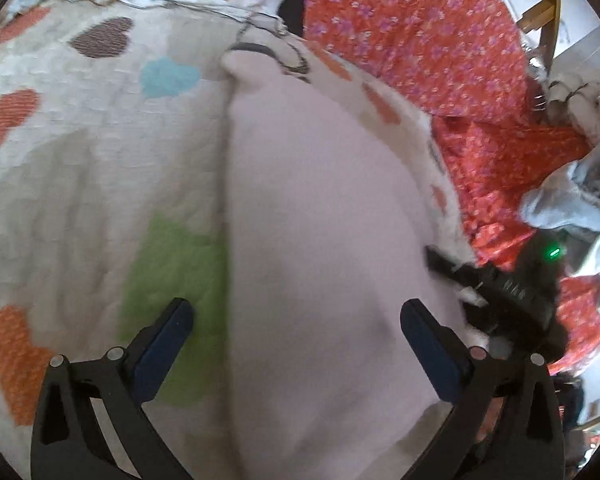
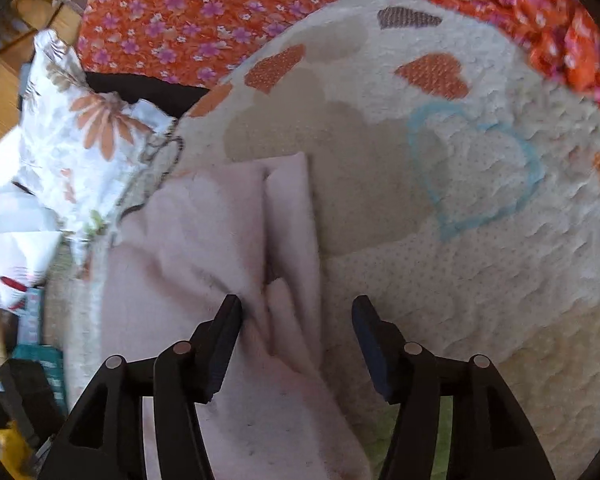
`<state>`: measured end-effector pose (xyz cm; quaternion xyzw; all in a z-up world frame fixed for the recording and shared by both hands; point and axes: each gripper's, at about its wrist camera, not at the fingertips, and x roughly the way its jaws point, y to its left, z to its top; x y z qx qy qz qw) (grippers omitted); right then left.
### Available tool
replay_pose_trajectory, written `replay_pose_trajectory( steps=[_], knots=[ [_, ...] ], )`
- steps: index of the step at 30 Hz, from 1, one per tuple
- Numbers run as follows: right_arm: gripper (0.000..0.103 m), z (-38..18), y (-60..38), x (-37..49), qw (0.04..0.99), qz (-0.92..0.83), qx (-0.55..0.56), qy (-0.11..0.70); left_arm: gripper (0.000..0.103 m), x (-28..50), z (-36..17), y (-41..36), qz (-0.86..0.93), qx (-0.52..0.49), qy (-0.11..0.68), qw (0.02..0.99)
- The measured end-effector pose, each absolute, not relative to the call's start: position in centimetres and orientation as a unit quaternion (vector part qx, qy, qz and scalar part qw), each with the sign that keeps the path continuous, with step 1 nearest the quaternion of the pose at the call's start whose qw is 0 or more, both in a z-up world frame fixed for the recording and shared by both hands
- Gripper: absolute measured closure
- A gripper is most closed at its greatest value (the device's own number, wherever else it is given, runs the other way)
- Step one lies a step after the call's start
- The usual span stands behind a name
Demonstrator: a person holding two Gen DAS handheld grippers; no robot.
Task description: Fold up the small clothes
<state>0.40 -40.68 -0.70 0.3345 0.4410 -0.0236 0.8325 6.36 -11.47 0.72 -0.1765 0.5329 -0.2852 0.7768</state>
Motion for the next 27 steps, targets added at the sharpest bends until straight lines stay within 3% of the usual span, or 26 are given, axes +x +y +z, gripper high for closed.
replay_pose_trajectory(
  steps=[2,4,6,15,17,21,27],
  knots=[
    [0.042,-1.7,-40.2,0.6,0.825,0.009,0.354,0.441,0.063,6.8,0.8,-12.2,-0.273,-0.162,0.531,0.786],
    [0.066,-1.7,-39.6,0.9,0.825,0.020,0.350,0.443,0.073,7.1,1.2,-12.4,-0.268,-0.156,0.539,0.783],
    [0.069,-1.9,-39.2,1.0,0.814,0.032,0.371,0.446,0.078,7.0,2.2,-12.3,-0.269,-0.149,0.534,0.788],
    [0.075,0.4,-34.9,2.0,0.817,0.086,0.362,0.441,0.079,6.8,5.9,-7.2,-0.236,-0.134,0.512,0.815],
    [0.074,0.8,-33.0,2.4,0.822,0.097,0.341,0.446,0.073,7.1,4.8,-6.2,-0.214,-0.118,0.533,0.810],
    [0.065,0.4,-32.2,2.4,0.831,0.057,0.296,0.467,0.047,7.1,2.3,-4.3,-0.178,-0.117,0.559,0.801],
    [0.062,3.3,-35.0,0.2,0.868,-0.024,0.270,0.417,0.045,5.6,4.8,-0.8,-0.138,-0.112,0.516,0.838]
  ],
)
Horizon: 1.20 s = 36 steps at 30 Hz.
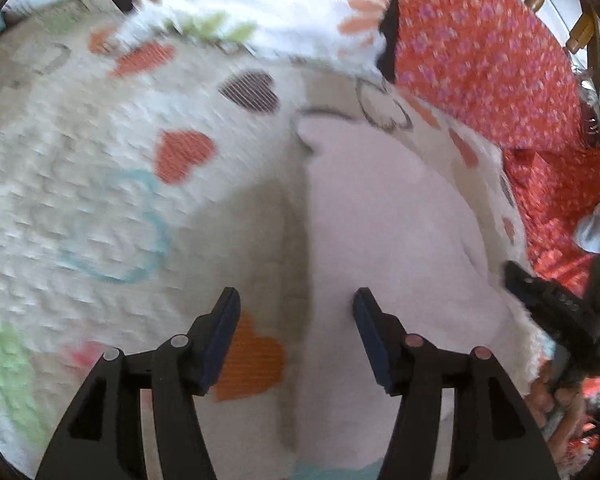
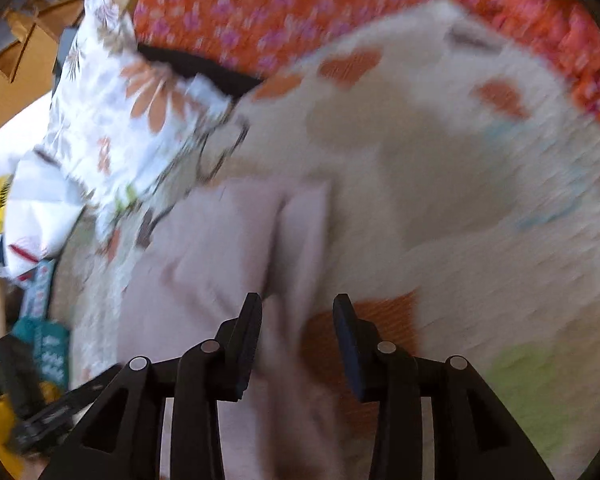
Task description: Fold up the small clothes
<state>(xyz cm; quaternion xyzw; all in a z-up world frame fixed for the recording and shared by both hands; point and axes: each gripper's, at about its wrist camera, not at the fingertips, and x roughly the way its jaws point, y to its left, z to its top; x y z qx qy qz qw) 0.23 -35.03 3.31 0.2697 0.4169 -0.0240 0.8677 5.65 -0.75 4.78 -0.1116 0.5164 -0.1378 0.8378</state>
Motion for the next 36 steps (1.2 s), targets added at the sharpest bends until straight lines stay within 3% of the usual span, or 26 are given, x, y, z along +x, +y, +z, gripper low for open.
replay_pose_trajectory(
  steps=[5,7,14,16,21,25,30,33,34,36],
  knots=[
    [0.062,6.0,-33.0,-0.8,0.898,-0.004,0.216,0.384,0.045,4.2,5.8,-0.8,-0.142,-0.104,0.500,0.848],
    [0.069,6.3,-30.9,-1.1,0.904,0.023,0.188,0.384,0.039,3.6,5.7,-1.7,-0.153,-0.087,0.498,0.849],
    [0.086,0.4,-28.5,-2.8,0.829,0.101,0.203,0.511,0.035,2.1,2.1,-4.8,-0.174,-0.020,0.542,0.822],
    [0.086,0.0,-28.3,-4.2,0.823,0.110,0.188,0.525,0.028,1.8,2.0,-4.6,-0.174,-0.016,0.540,0.823],
    [0.084,1.7,-28.8,-6.2,0.827,0.142,0.143,0.525,0.026,1.5,2.0,-3.9,-0.167,-0.028,0.541,0.824],
    [0.069,4.9,-31.7,-6.0,0.863,0.109,0.178,0.460,0.026,1.2,2.0,-4.5,-0.161,-0.013,0.536,0.829],
    [0.069,5.5,-33.6,-1.8,0.881,0.041,0.205,0.425,0.025,1.1,1.8,-5.3,-0.160,-0.006,0.535,0.830],
    [0.070,3.1,-32.5,2.0,0.860,0.037,0.218,0.459,0.021,1.2,1.7,-5.0,-0.159,-0.010,0.537,0.828],
    [0.088,2.3,-32.1,2.8,0.852,0.036,0.222,0.473,0.020,1.2,1.6,-4.9,-0.160,-0.013,0.538,0.827],
    [0.094,1.2,-32.1,3.9,0.838,0.031,0.241,0.489,0.018,1.3,1.3,-4.6,-0.165,-0.018,0.544,0.823]
  ],
)
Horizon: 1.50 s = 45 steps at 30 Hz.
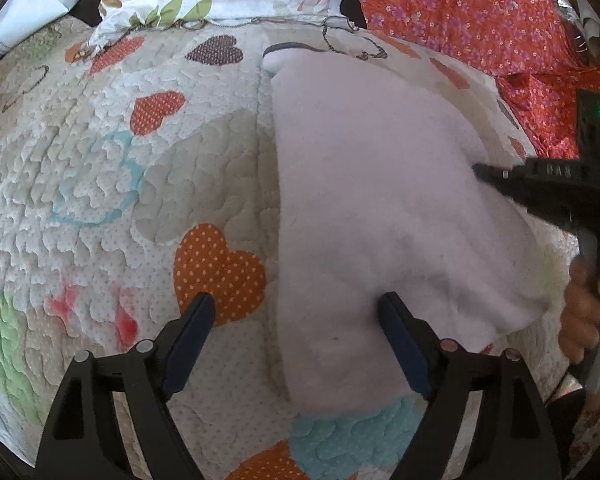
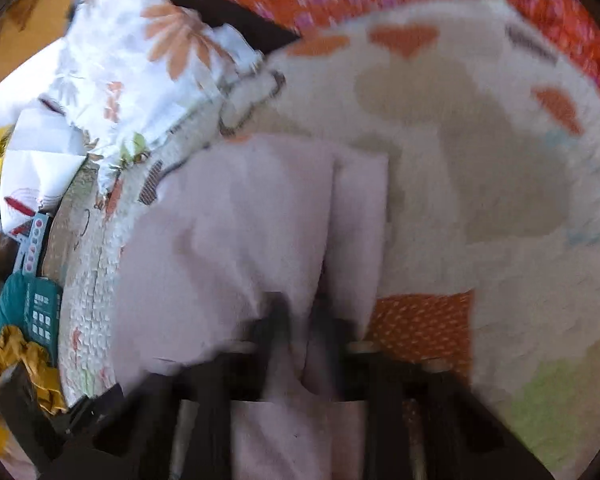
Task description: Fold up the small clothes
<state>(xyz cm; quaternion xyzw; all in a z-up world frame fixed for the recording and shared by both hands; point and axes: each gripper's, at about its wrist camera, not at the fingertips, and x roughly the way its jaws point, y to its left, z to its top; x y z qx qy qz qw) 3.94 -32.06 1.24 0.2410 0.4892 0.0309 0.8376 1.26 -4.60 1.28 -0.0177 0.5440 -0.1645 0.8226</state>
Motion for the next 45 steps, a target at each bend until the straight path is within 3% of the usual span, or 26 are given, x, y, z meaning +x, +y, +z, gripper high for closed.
replay_pose_trajectory(
  steps=[3,6,10,14,15,17,18,19,21,23,28,30,32,33,36,42,45],
  knots=[
    [0.099,2.0,-32.6,4.7,0.853,-0.027,0.205,0.479,0.015,1.2,1.1,-4.4,-0.165,-0.018,0.545,0.822],
    [0.101,3.3,-32.1,4.3,0.879,-0.132,0.092,0.449,0.014,1.1,1.1,-4.4,-0.163,-0.018,0.545,0.822],
    [0.101,4.3,-33.6,3.0,0.883,-0.093,0.155,0.433,0.014,0.9,1.3,-4.5,-0.157,-0.016,0.539,0.827],
    [0.098,6.9,-32.4,1.5,0.909,-0.112,0.114,0.385,0.014,0.2,3.1,-4.3,-0.132,-0.003,0.493,0.860],
    [0.092,7.8,-32.1,0.9,0.917,-0.121,0.099,0.366,0.014,-0.2,3.9,-4.3,-0.124,0.003,0.472,0.873],
    [0.065,9.7,-31.0,-0.7,0.933,-0.151,0.066,0.321,0.014,-1.3,5.8,-4.2,-0.102,0.020,0.421,0.901],
    [0.042,10.6,-30.6,-1.6,0.939,-0.168,0.050,0.295,0.014,-1.9,6.8,-4.2,-0.084,0.032,0.390,0.917],
    [0.029,11.3,-30.5,-2.3,0.945,-0.177,0.039,0.273,0.014,-2.6,7.8,-4.2,-0.064,0.045,0.355,0.932],
    [0.022,12.4,-29.9,-3.6,0.954,-0.195,0.012,0.227,0.009,-4.2,9.6,-4.2,-0.023,0.067,0.288,0.955],
    [0.021,12.4,-29.6,-3.6,0.952,-0.196,-0.011,0.233,0.000,-6.1,11.4,-4.1,0.001,0.076,0.222,0.972],
    [0.021,12.3,-30.2,-4.7,0.947,-0.199,0.012,0.253,0.000,-9.2,14.7,-3.6,0.008,0.065,0.137,0.988],
    [0.021,13.2,-30.4,-6.4,0.950,-0.212,0.024,0.228,0.000,-9.9,15.3,-3.1,-0.002,0.048,0.144,0.988],
    [0.010,14.7,-30.2,-8.6,0.955,-0.236,0.027,0.176,0.000,-10.6,15.3,-2.9,-0.014,0.033,0.158,0.987],
    [0.000,15.2,-30.0,-9.4,0.957,-0.244,0.026,0.157,0.000,-10.8,15.1,-2.8,-0.025,0.026,0.166,0.985],
    [0.000,16.1,-30.0,-10.8,0.962,-0.240,0.039,0.121,0.000,-10.7,14.2,-3.1,-0.049,0.028,0.196,0.979],
    [0.000,12.2,-32.3,-7.7,0.934,-0.170,0.117,0.293,0.000,-9.2,11.9,-4.0,-0.093,0.026,0.258,0.961],
    [0.000,10.8,-31.3,-7.6,0.931,-0.155,0.111,0.312,0.000,-8.2,10.2,-4.3,-0.088,0.038,0.292,0.952]
  ],
)
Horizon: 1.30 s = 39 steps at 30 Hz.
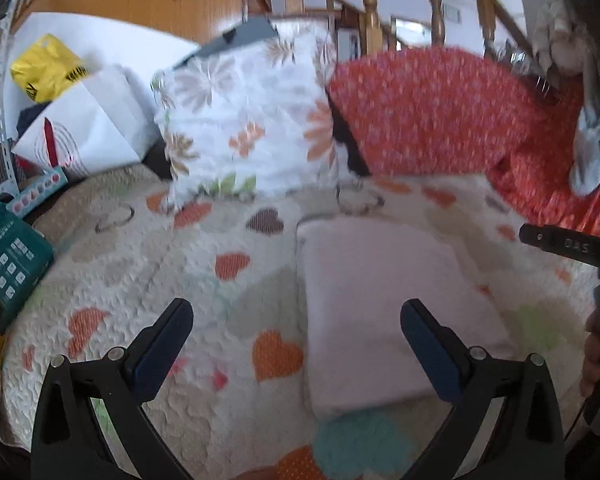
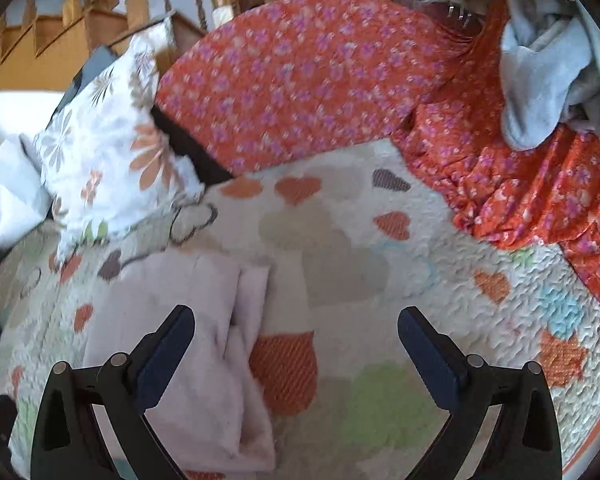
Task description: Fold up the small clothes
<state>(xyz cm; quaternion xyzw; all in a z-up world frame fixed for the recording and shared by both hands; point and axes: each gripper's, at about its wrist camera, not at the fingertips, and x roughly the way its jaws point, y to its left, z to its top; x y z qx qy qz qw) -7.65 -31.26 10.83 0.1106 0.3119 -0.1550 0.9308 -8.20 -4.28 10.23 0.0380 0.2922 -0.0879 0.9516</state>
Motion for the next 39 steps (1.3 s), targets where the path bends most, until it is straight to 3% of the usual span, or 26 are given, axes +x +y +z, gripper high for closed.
replay_pose_trajectory(
  steps=[6,8,10,12,22,39],
  knots=[
    [0.002,7.9,-28.3,-6.6,0.925,-0.104,0.055,0.361,0.000,-5.9,6.7,-4.2,-0.067,0.044,0.371,0.925],
    [0.014,7.1,-27.8,-6.1,0.920,-0.089,0.053,0.379,0.000,-5.4,6.0,-4.1,-0.064,0.042,0.387,0.919],
    [0.042,6.5,-27.7,-5.7,0.914,-0.077,0.060,0.394,0.000,-5.1,5.7,-4.0,-0.061,0.039,0.395,0.916],
    [0.054,5.6,-27.6,-5.1,0.903,-0.058,0.079,0.418,0.000,-5.0,5.5,-3.9,-0.062,0.037,0.397,0.915],
    [0.054,2.6,-28.1,-3.8,0.869,-0.089,0.065,0.483,0.000,-4.6,5.3,-4.1,-0.068,0.039,0.405,0.911],
    [0.041,3.9,-29.3,-4.8,0.877,-0.115,0.065,0.462,0.000,-4.4,4.1,-3.8,-0.049,0.037,0.434,0.899]
  ],
)
